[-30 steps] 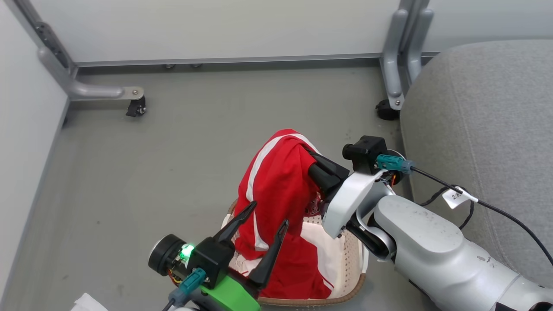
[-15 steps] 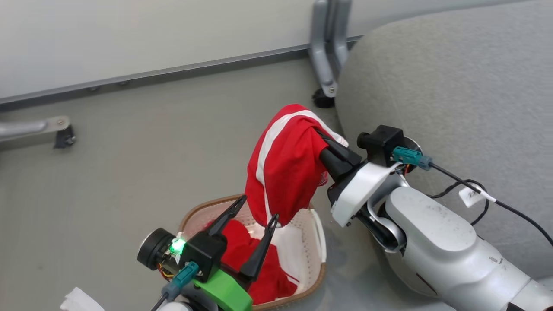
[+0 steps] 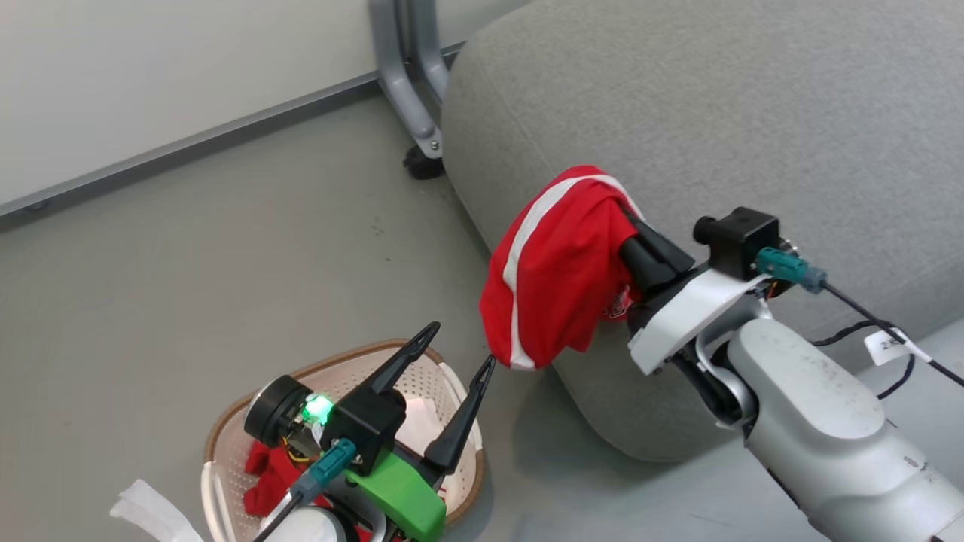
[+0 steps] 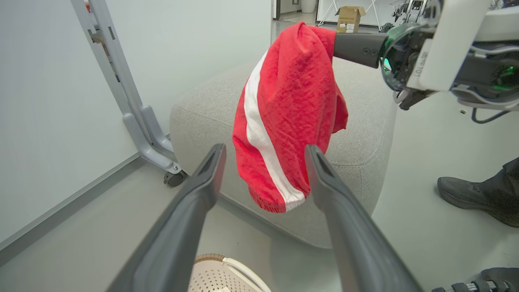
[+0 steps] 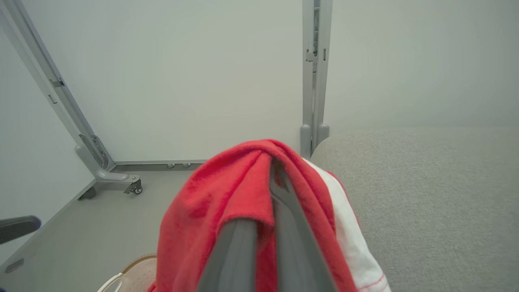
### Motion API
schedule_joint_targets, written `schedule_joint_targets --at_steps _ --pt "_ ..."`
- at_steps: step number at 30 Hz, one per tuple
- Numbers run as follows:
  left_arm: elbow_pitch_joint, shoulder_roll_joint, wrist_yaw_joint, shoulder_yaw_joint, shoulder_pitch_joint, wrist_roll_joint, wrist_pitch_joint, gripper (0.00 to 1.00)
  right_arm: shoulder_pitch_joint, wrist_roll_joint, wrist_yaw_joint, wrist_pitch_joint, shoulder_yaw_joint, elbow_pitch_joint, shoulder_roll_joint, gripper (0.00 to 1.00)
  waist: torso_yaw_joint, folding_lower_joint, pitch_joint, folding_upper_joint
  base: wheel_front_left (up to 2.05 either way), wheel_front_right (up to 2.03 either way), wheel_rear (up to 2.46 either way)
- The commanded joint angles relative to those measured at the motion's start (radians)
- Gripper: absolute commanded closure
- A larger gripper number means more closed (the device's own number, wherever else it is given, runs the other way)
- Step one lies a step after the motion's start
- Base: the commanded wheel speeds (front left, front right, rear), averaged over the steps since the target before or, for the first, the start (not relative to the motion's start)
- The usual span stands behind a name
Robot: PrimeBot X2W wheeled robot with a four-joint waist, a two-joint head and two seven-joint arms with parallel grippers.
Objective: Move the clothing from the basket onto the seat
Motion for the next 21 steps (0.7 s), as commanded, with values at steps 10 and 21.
schedule_joint_targets --at_steps 10,21 --pt "-0.042 0.013 -0.021 -0.010 -0.114 0.037 0.017 0.00 -0.005 -0.025 0.000 -0.003 -0.227 0.000 -0.027 1.00 -0.008 0.0000 0.153 -0.0001 0.00 0.00 0.00" --pt "-0.127 0.032 -0.047 -0.011 -0.306 0.126 0.056 0.00 -0.211 -0.046 0.000 -0.003 -0.527 0.027 -0.136 1.00 0.116 0.0000 0.441 -0.0001 0.00 0.00 0.00"
